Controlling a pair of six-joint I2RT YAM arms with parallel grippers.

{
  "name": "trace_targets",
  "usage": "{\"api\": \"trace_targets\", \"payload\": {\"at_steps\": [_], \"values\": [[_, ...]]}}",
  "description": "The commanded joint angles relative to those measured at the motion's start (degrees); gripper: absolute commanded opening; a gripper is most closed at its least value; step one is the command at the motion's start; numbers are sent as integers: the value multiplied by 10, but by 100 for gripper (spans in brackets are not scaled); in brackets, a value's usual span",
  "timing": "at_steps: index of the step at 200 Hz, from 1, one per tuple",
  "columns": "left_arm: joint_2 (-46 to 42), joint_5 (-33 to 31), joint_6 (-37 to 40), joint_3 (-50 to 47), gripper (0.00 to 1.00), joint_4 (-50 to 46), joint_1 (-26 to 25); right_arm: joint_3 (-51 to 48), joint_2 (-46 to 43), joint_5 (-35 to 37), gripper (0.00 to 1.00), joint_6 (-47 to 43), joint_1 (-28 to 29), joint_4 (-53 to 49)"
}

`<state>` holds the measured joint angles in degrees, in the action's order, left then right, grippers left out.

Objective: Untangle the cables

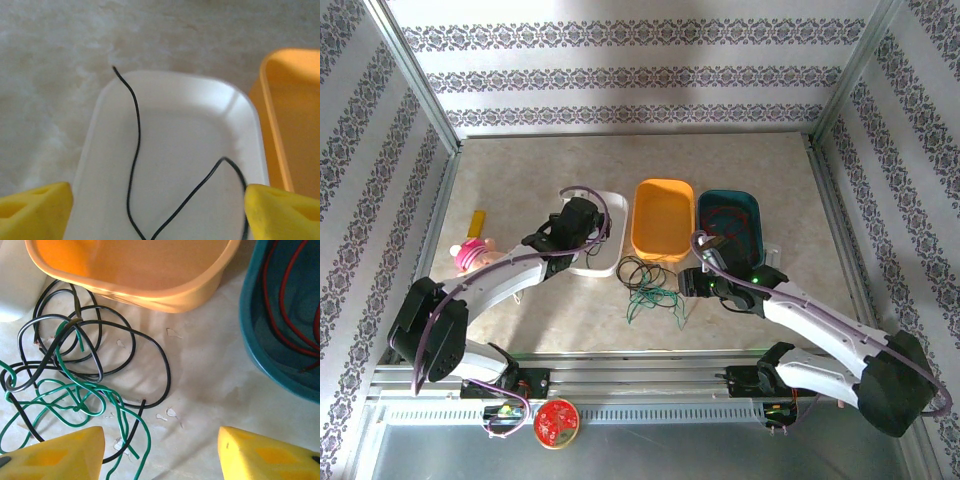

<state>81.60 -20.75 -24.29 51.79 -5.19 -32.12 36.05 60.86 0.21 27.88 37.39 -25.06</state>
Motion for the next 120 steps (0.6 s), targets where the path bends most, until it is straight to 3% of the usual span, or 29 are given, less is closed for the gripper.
{"api": "trace_targets", "payload": {"at_steps": [1, 24, 69, 96, 120], "values": [[-14, -50, 2, 35, 90, -32, 4, 19, 8, -6, 61, -11, 8, -8], [-41, -3, 10, 27, 90, -27, 3, 20, 14, 0, 61, -8, 7, -10], [-90, 273, 98, -28, 90, 25, -46, 21, 20, -2, 61, -7, 6, -9], [-68, 293, 114, -33, 88, -13, -98, 26, 26, -6, 59, -8, 4, -4], [-56, 272, 113, -49, 87, -2, -126, 35, 34, -63, 57, -31, 7, 16]]}}
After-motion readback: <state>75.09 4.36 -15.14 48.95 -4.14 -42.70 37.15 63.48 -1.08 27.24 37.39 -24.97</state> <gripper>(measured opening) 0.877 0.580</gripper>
